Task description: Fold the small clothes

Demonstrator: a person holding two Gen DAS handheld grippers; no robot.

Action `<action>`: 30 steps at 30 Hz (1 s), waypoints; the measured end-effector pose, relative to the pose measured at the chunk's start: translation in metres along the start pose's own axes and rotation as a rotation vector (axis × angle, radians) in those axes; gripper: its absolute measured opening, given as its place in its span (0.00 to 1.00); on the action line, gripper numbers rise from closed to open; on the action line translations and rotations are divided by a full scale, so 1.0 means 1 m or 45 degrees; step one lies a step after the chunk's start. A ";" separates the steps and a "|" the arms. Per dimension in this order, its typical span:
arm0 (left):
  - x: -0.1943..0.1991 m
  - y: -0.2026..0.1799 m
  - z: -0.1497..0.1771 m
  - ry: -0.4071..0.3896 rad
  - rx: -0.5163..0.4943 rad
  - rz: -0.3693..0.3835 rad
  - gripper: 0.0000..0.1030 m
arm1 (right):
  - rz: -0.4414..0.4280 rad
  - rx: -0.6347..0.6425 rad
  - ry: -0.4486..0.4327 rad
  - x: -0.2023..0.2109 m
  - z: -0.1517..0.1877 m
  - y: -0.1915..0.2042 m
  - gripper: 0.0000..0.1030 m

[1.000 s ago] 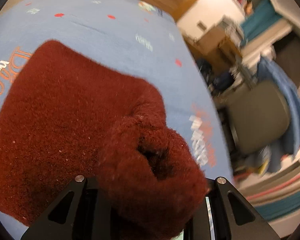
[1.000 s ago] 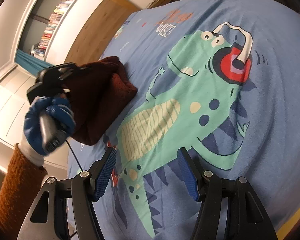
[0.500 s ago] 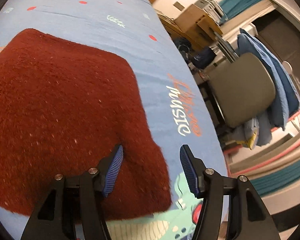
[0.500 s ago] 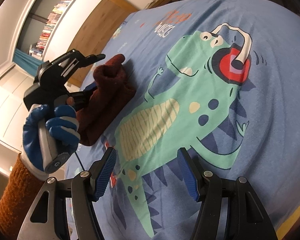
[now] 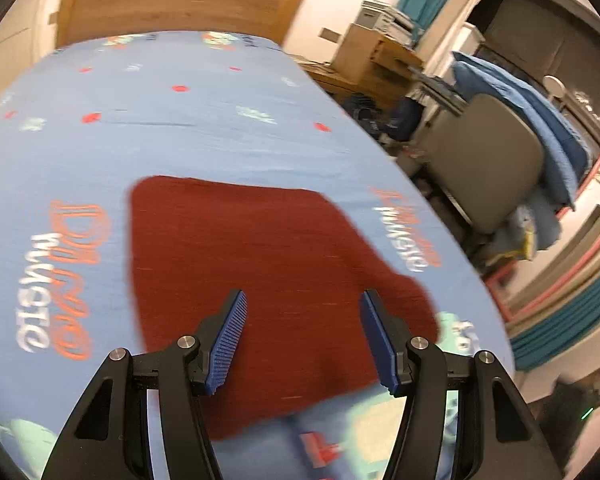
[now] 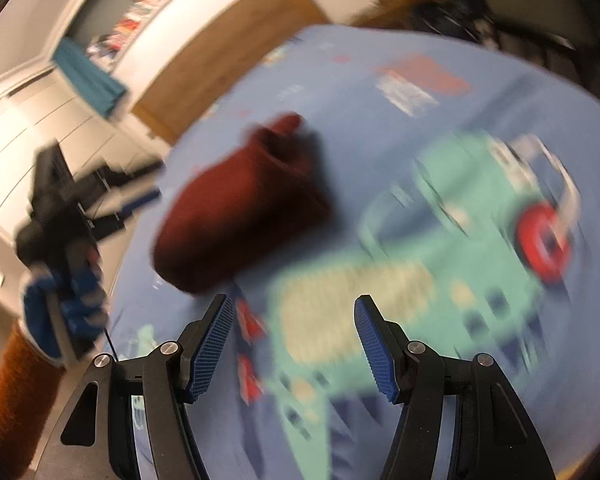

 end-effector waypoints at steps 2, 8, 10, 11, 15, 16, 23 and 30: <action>0.003 0.015 0.008 0.007 -0.012 -0.028 0.51 | -0.042 0.074 -0.009 -0.011 -0.018 0.030 0.63; -0.011 0.018 0.028 0.040 -0.096 -0.020 0.51 | -0.075 0.232 -0.019 -0.061 -0.070 0.094 0.63; -0.023 0.012 0.036 0.064 -0.135 -0.003 0.51 | -0.055 0.233 0.004 -0.083 -0.081 0.096 0.63; -0.024 0.014 0.041 0.075 -0.151 0.002 0.51 | -0.033 0.234 0.012 -0.093 -0.086 0.093 0.63; -0.040 0.008 0.057 0.106 -0.187 0.022 0.51 | 0.043 0.218 0.040 -0.127 -0.099 0.072 0.63; -0.044 0.007 0.064 0.118 -0.185 0.031 0.51 | 0.052 0.206 0.046 -0.132 -0.100 0.065 0.63; -0.044 0.004 0.093 0.100 -0.168 0.024 0.52 | 0.066 0.211 0.112 -0.154 -0.078 0.036 0.63; -0.038 0.002 0.092 0.104 -0.161 -0.008 0.52 | 0.073 0.220 0.159 -0.154 -0.071 0.034 0.63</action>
Point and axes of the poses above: each gripper's, at about its wrist camera, not at the fingertips, and x roughly against the way its jaws point, y to its left, z to its underside, the point moved 9 cm from there along -x, roughly the way its jaws point, and after that the axes turned 14 degrees about -x, right-handed, at the moved point
